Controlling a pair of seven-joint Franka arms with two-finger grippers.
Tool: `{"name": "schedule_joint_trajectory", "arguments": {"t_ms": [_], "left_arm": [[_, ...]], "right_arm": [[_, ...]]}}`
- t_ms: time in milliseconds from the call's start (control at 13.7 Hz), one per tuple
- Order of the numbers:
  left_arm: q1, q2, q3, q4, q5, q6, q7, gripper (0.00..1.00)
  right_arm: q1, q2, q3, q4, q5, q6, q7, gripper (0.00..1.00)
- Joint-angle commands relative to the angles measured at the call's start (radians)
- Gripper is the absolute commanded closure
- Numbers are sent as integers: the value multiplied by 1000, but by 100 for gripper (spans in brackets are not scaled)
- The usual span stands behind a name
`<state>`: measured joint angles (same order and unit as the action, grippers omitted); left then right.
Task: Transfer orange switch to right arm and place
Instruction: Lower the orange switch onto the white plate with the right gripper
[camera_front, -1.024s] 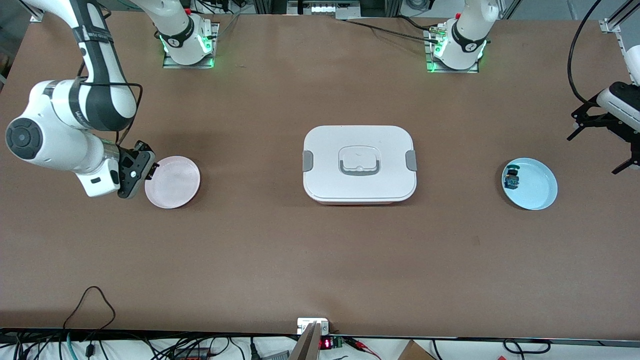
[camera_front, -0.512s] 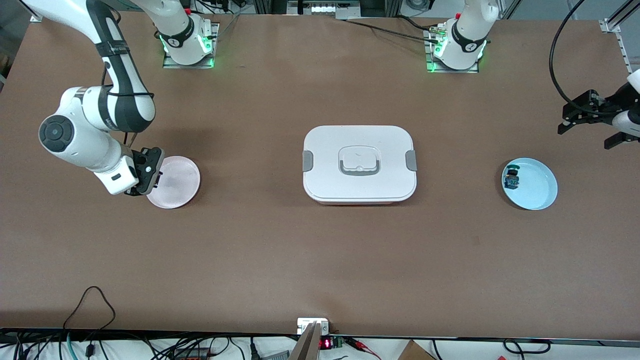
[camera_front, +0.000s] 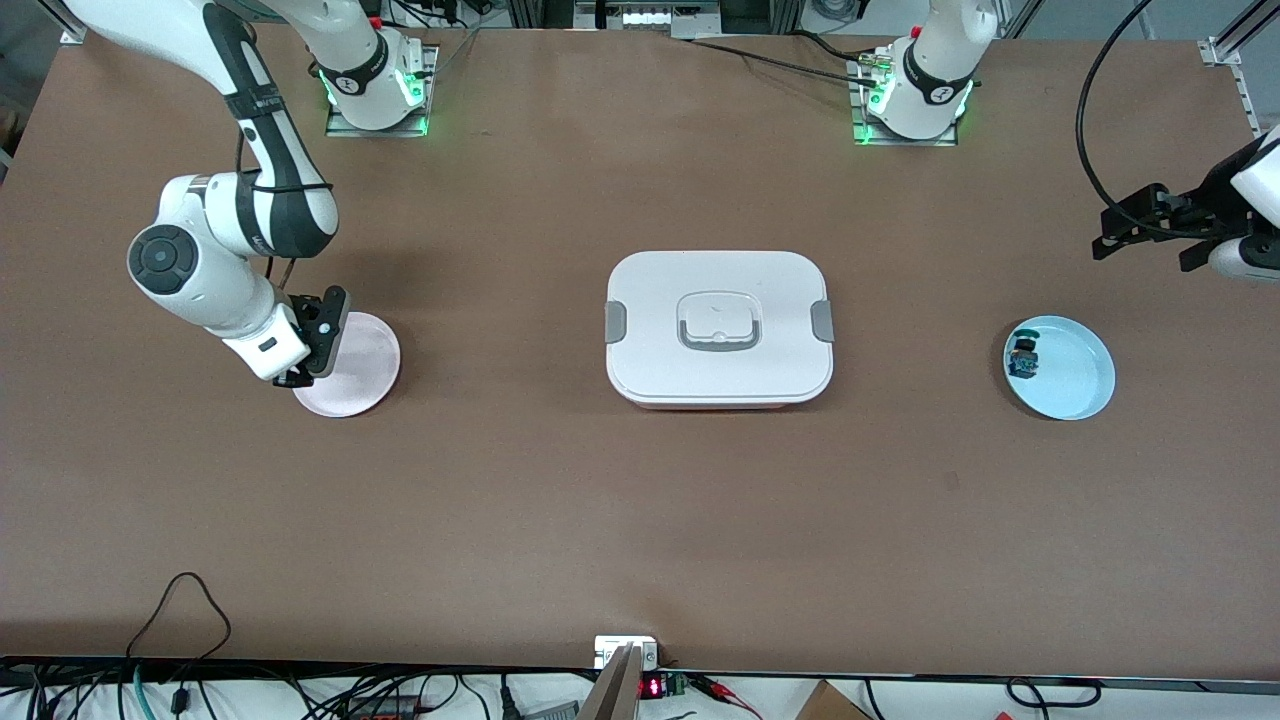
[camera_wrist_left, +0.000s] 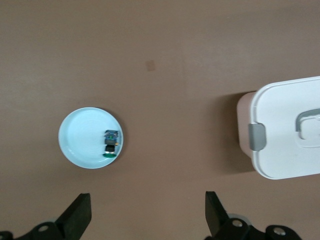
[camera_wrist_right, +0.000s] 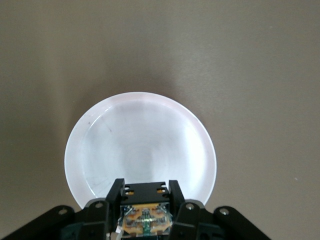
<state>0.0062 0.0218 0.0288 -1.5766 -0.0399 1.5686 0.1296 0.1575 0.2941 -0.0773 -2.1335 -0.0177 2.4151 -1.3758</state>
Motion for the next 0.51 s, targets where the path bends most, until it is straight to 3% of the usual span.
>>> {"name": "schedule_joint_trajectory", "arguments": {"t_ms": [0, 439], "left_arm": [[-8, -3, 13, -2, 45, 21, -8, 0], [-9, 32, 13, 36, 55, 14, -10, 0]], "right_arm": [[-1, 11, 2, -55, -14, 71, -28, 100], [-1, 53, 5, -86, -14, 108, -94, 100]]}}
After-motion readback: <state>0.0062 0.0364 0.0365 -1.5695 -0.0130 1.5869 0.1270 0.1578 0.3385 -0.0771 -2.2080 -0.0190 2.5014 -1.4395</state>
